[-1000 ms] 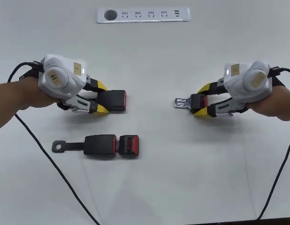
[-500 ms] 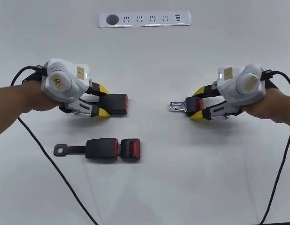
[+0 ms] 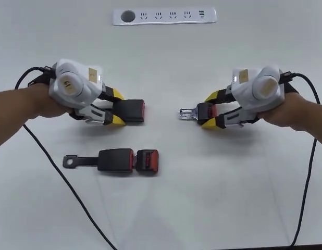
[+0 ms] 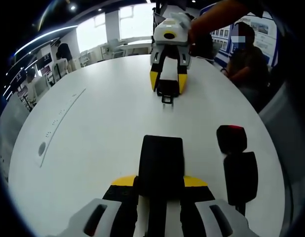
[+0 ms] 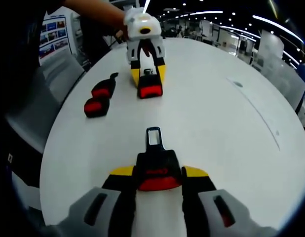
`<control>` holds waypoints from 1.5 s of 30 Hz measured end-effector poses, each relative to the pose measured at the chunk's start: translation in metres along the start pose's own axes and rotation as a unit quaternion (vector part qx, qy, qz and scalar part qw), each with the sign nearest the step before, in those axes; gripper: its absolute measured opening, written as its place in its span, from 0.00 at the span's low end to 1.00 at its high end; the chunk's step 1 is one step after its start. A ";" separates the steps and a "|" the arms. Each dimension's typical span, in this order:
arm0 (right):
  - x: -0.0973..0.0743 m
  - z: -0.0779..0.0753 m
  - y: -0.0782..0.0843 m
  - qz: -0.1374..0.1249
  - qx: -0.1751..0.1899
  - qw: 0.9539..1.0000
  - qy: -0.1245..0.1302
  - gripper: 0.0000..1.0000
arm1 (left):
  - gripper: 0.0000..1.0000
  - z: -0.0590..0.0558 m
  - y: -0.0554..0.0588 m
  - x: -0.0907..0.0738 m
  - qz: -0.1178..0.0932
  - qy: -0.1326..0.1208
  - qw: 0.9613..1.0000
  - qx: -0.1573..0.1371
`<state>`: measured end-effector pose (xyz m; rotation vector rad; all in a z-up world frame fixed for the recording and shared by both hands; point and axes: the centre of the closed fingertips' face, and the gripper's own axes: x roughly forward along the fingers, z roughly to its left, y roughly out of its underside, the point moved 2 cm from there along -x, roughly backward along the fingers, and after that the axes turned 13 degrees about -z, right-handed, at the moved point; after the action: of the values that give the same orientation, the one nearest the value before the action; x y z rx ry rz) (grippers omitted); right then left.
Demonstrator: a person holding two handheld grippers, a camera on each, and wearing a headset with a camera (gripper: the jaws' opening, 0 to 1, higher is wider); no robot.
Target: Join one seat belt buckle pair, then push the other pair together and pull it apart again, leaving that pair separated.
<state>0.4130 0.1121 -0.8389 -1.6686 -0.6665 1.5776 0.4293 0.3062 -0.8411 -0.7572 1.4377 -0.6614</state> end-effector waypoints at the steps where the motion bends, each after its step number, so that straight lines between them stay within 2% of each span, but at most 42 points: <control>1: 0.002 0.000 -0.002 -0.002 -0.002 1.000 -0.001 0.36 | 0.34 0.000 0.000 0.000 0.000 0.000 1.000 0.000; 23: 0.048 0.000 -0.035 -0.032 -0.008 0.999 0.000 0.36 | 0.33 0.001 0.000 0.000 0.009 -0.004 1.000 -0.003; 31: 0.066 0.002 -0.049 -0.032 -0.010 0.999 -0.001 0.36 | 0.33 0.000 0.000 0.000 0.011 -0.003 1.000 -0.001; 35: 0.071 0.004 -0.052 -0.028 -0.018 0.999 -0.007 0.36 | 0.33 0.000 -0.001 0.000 0.011 -0.002 1.000 -0.002; 42: 0.081 0.003 -0.059 -0.035 -0.013 0.999 -0.008 0.36 | 0.33 0.000 -0.001 0.000 0.016 -0.002 1.000 0.000; 45: 0.080 0.004 -0.058 -0.032 -0.008 0.999 -0.007 0.36 | 0.33 0.000 -0.001 0.000 0.016 -0.002 1.000 0.001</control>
<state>0.4248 0.2103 -0.8413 -1.6321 -0.7345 1.5440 0.4291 0.3055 -0.8398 -0.7335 1.4421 -0.6362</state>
